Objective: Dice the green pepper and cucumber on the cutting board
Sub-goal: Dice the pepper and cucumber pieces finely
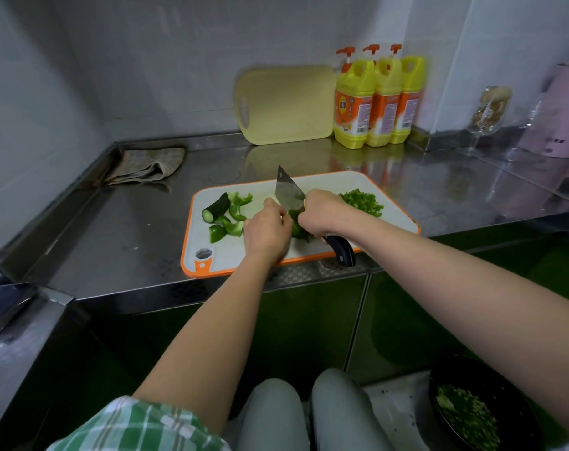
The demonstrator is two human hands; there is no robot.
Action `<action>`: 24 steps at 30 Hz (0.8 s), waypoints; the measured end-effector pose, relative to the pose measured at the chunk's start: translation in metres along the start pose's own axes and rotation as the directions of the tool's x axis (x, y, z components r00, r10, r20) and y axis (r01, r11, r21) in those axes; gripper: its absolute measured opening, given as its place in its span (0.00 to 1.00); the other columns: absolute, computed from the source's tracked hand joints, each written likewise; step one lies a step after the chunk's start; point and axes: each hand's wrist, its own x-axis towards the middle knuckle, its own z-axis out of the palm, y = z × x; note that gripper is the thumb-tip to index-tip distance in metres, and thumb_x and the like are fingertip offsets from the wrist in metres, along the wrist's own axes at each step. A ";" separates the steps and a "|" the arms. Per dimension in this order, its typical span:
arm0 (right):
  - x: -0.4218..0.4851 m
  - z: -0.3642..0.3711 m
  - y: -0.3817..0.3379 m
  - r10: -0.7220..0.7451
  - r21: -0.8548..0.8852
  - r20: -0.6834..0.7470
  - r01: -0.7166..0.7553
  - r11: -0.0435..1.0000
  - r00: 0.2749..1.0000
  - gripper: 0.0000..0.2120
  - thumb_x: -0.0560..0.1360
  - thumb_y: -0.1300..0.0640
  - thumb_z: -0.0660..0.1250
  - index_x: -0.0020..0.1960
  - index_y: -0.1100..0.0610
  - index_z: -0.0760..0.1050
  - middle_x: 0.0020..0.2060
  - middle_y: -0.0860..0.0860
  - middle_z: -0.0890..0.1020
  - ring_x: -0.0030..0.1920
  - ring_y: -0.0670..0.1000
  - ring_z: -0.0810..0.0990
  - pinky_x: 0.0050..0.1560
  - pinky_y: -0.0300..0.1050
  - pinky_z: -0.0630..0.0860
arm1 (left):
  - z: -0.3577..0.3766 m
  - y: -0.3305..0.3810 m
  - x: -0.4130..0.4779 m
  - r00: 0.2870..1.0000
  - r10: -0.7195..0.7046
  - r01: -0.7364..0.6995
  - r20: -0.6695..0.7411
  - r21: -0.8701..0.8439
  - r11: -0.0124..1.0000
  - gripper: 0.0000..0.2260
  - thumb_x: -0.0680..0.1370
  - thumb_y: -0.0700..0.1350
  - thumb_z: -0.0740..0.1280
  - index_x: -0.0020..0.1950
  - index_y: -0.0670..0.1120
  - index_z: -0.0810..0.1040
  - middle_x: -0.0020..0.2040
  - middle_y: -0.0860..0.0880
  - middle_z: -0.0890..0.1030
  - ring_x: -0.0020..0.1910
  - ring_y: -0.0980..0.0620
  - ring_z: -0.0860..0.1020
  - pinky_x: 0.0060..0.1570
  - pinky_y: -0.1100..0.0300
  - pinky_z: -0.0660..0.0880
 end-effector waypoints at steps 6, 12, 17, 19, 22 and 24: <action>0.009 0.007 0.010 -0.006 0.036 -0.076 0.009 0.999 0.997 0.11 0.75 0.63 0.59 0.34 0.58 0.65 0.28 0.55 0.73 0.30 0.56 0.75 0.36 0.43 0.74 | 0.001 -0.005 -0.001 0.994 0.000 0.001 -0.109 0.005 1.000 0.07 0.79 0.45 0.60 0.54 0.44 0.73 0.47 0.40 0.80 0.47 0.38 0.77 0.42 0.48 0.73; 0.010 -0.008 0.033 -0.051 0.366 -0.181 0.116 0.923 0.982 0.13 0.76 0.63 0.58 0.34 0.56 0.65 0.26 0.56 0.74 0.24 0.56 0.75 0.30 0.43 0.71 | -0.011 -0.012 -0.001 0.966 0.169 -0.057 -0.195 0.476 0.878 0.08 0.80 0.45 0.58 0.52 0.45 0.75 0.44 0.42 0.80 0.48 0.41 0.73 0.40 0.53 0.57; 0.006 -0.025 0.043 -0.025 0.484 -0.186 0.114 0.868 0.982 0.13 0.78 0.63 0.58 0.35 0.57 0.67 0.28 0.57 0.72 0.20 0.51 0.71 0.25 0.38 0.69 | -0.023 -0.022 0.000 0.963 0.133 0.000 -0.233 0.495 0.869 0.09 0.79 0.48 0.61 0.54 0.47 0.78 0.47 0.44 0.80 0.52 0.42 0.71 0.46 0.51 0.61; 0.007 -0.024 0.049 -0.008 0.502 -0.174 0.095 0.860 0.985 0.13 0.78 0.63 0.59 0.35 0.58 0.68 0.28 0.58 0.72 0.21 0.52 0.71 0.27 0.41 0.69 | -0.022 -0.022 0.001 0.951 0.183 -0.049 -0.248 0.466 0.883 0.10 0.78 0.48 0.62 0.56 0.47 0.78 0.49 0.45 0.80 0.53 0.43 0.70 0.47 0.52 0.61; 0.008 -0.021 0.059 0.015 0.516 -0.164 0.073 0.853 0.986 0.12 0.78 0.63 0.59 0.35 0.59 0.69 0.28 0.60 0.73 0.22 0.53 0.70 0.29 0.43 0.69 | -0.018 -0.009 0.004 0.916 0.354 -0.269 -0.189 0.365 0.891 0.12 0.76 0.46 0.64 0.58 0.50 0.79 0.53 0.48 0.79 0.56 0.46 0.69 0.51 0.54 0.63; 0.009 -0.019 0.063 0.027 0.533 -0.163 0.065 0.844 0.986 0.12 0.78 0.63 0.59 0.36 0.59 0.69 0.28 0.60 0.73 0.22 0.53 0.70 0.29 0.43 0.69 | -0.014 0.002 0.007 0.882 0.472 -0.453 0.006 0.291 0.843 0.15 0.73 0.43 0.65 0.59 0.52 0.80 0.57 0.51 0.79 0.59 0.47 0.69 0.55 0.53 0.65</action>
